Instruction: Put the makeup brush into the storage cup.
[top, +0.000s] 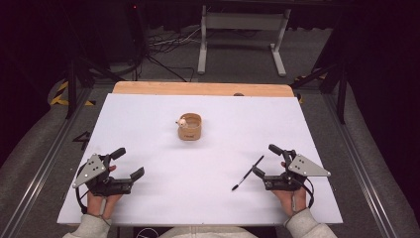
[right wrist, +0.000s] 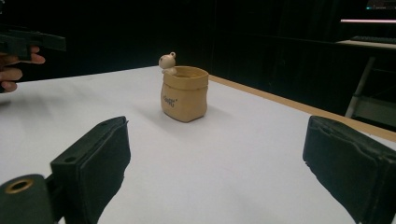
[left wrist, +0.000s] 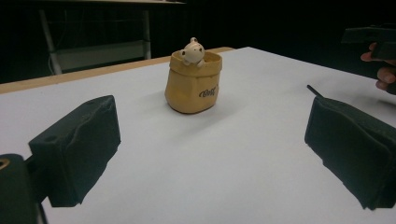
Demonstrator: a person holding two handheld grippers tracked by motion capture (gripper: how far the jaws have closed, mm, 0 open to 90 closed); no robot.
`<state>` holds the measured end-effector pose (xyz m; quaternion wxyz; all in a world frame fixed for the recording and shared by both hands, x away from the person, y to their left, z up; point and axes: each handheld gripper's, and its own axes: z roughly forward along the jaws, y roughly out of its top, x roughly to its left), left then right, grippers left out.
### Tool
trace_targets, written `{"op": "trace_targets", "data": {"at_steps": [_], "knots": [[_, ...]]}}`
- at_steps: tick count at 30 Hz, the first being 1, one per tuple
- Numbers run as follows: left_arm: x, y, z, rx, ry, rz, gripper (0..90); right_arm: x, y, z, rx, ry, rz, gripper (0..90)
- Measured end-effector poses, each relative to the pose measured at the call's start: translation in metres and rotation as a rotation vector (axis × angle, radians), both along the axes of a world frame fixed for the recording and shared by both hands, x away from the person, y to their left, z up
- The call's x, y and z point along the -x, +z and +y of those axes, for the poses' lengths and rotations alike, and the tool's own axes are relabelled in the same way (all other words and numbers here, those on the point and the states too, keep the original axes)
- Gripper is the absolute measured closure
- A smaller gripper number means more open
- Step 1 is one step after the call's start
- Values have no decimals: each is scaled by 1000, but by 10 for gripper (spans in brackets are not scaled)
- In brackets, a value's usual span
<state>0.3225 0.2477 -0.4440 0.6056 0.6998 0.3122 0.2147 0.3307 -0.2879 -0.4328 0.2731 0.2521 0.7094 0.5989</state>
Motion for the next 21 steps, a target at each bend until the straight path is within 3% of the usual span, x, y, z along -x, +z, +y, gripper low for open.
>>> {"op": "trace_targets", "data": {"at_steps": [6,14,16,17,21], "knots": [[-1,0,3,25,12,8,38,0,0,3,16,5,-3,72],[0,2,0,10,34,5,46,-1,5,1,0,15,11,71],[-1,1,-1,15,31,12,46,-1,10,1,26,42,-2,85],[-2,-1,-4,15,18,16,45,-1,15,4,64,58,-20,85],[-2,-1,-7,16,12,21,45,-2,25,7,99,90,-15,124]]}}
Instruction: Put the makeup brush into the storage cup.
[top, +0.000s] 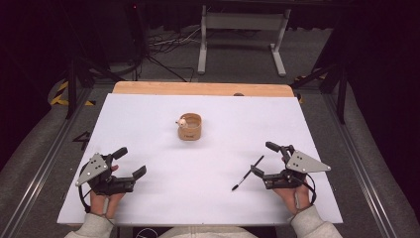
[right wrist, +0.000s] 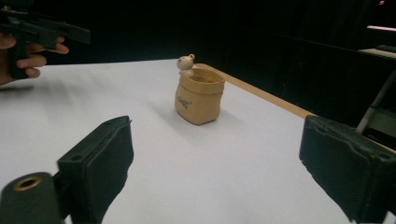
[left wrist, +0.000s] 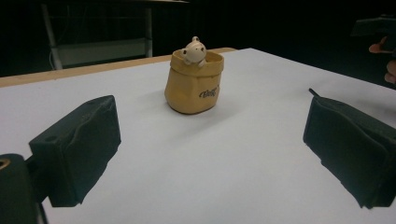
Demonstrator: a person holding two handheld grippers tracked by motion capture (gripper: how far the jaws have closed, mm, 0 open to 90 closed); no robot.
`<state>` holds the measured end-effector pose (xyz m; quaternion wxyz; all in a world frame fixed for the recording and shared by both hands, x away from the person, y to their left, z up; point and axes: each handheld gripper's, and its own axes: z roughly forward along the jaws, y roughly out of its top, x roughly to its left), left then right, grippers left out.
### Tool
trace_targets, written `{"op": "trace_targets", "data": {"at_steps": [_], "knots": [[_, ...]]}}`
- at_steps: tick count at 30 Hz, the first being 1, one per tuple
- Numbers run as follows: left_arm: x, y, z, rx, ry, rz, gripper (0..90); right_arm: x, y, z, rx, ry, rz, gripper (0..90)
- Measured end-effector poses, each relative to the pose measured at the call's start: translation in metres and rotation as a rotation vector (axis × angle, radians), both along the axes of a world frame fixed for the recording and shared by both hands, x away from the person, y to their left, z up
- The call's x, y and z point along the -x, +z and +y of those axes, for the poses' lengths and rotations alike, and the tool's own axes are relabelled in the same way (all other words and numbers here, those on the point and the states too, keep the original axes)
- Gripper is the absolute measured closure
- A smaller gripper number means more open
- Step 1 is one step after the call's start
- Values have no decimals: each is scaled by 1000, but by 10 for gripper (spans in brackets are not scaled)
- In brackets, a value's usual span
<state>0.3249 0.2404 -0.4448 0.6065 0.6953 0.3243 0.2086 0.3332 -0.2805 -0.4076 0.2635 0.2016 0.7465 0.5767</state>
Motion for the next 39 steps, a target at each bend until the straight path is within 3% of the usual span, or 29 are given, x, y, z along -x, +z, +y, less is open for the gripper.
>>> {"op": "trace_targets", "data": {"at_steps": [4,5,8,12,17,18,22,26,28,39], "knots": [[1,0,-3,-9,-10,-2,45,-4,9,3,53,16,25,134],[1,0,-3,-10,-10,-1,45,-8,13,4,69,29,54,148],[0,0,-2,-11,-10,1,45,-11,15,4,96,27,72,148],[-1,-1,-1,-6,1,4,44,-20,25,5,157,41,130,127],[0,-1,-2,-5,-3,6,44,-28,34,9,264,48,202,119],[0,-1,-2,-5,-3,6,44,-28,34,9,264,48,202,119],[-1,-1,-1,-14,8,25,45,-33,41,13,342,39,226,87],[-1,-1,-1,-11,7,29,45,-37,44,19,451,34,239,72],[-1,-1,-1,-11,7,29,45,-40,46,20,451,45,271,71],[-2,-1,-1,-10,7,35,43,-53,61,24,554,83,309,52]]}}
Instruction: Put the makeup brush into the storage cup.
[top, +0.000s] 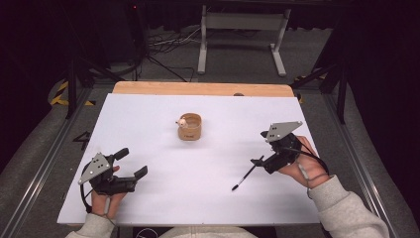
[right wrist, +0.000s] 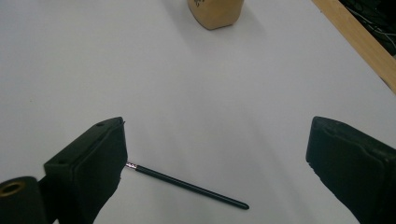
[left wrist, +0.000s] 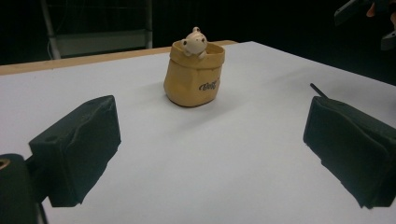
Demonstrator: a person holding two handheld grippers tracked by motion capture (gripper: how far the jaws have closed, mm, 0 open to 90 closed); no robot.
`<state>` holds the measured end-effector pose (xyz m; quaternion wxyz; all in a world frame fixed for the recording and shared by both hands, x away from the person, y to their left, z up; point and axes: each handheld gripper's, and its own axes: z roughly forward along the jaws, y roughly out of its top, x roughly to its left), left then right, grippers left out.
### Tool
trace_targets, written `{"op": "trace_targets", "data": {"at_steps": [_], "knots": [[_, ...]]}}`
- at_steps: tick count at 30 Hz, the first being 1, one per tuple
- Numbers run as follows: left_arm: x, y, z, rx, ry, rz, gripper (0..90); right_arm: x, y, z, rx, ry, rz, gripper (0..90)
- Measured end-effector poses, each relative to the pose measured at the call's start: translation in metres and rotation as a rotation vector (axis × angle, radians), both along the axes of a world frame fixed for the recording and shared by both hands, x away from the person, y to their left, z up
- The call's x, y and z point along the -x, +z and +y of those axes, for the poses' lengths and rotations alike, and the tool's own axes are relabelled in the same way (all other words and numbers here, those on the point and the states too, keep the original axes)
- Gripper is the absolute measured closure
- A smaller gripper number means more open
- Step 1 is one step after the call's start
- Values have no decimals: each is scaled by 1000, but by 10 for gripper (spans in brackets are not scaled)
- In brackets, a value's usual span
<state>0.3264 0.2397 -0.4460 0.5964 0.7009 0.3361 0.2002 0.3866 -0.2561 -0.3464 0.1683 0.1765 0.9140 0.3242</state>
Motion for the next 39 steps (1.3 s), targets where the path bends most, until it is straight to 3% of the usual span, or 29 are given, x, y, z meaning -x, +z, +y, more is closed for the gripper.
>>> {"op": "trace_targets", "data": {"at_steps": [5,9,21,29,39], "knots": [[0,1,0,2,5,4,43,-4,4,2,26,8,7,54],[0,0,1,8,5,9,42,-8,5,4,54,20,51,64],[-1,0,2,8,11,28,43,-20,4,10,125,54,124,92],[-1,-1,2,7,14,38,42,-25,7,12,175,60,145,101],[-3,-2,2,10,3,44,37,-33,2,14,196,74,198,108]]}}
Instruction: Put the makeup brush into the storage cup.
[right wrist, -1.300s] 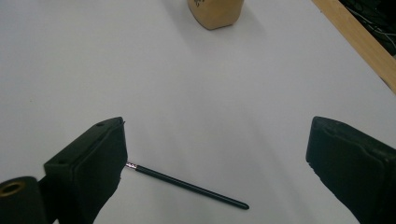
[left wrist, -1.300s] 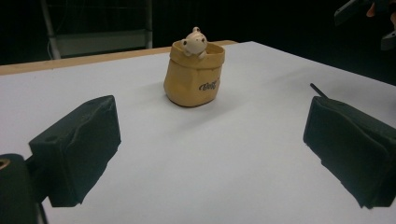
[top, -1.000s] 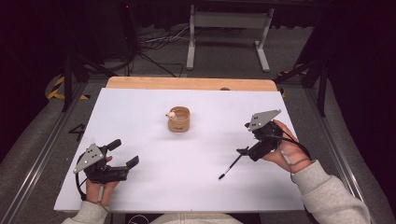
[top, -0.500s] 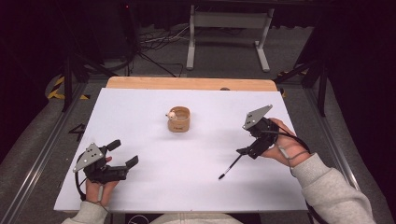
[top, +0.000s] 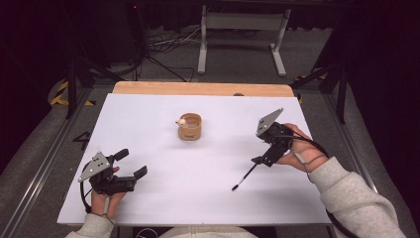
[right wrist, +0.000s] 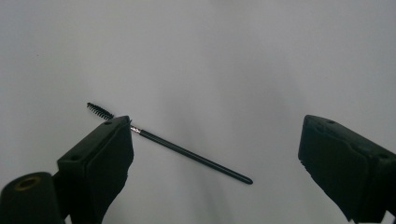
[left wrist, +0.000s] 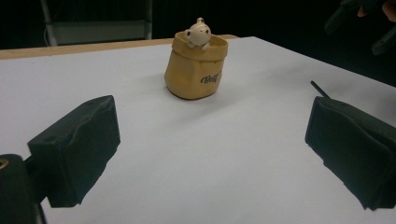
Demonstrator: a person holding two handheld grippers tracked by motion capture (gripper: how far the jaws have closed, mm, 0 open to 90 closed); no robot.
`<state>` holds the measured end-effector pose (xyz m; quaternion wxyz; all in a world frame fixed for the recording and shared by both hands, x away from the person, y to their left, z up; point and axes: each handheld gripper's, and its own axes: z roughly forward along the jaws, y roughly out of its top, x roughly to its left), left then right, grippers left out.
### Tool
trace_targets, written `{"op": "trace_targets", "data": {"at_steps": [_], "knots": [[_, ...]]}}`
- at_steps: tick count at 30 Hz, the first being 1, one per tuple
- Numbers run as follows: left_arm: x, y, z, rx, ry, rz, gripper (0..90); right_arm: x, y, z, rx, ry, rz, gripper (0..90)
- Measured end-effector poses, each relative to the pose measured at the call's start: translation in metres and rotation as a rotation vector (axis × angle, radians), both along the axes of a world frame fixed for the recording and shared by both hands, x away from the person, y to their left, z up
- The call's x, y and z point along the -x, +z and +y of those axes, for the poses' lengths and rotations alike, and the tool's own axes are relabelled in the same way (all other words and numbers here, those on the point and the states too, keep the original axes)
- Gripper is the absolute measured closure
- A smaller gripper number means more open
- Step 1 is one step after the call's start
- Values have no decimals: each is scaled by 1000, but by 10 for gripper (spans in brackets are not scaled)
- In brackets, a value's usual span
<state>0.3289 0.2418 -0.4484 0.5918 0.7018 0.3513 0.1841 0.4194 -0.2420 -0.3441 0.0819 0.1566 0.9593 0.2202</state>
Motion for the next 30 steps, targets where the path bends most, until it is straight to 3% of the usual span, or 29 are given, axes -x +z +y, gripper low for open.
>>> {"op": "trace_targets", "data": {"at_steps": [30], "knots": [[-1,-1,-1,-9,-10,4,35,-4,-36,9,113,61,96,138]]}}
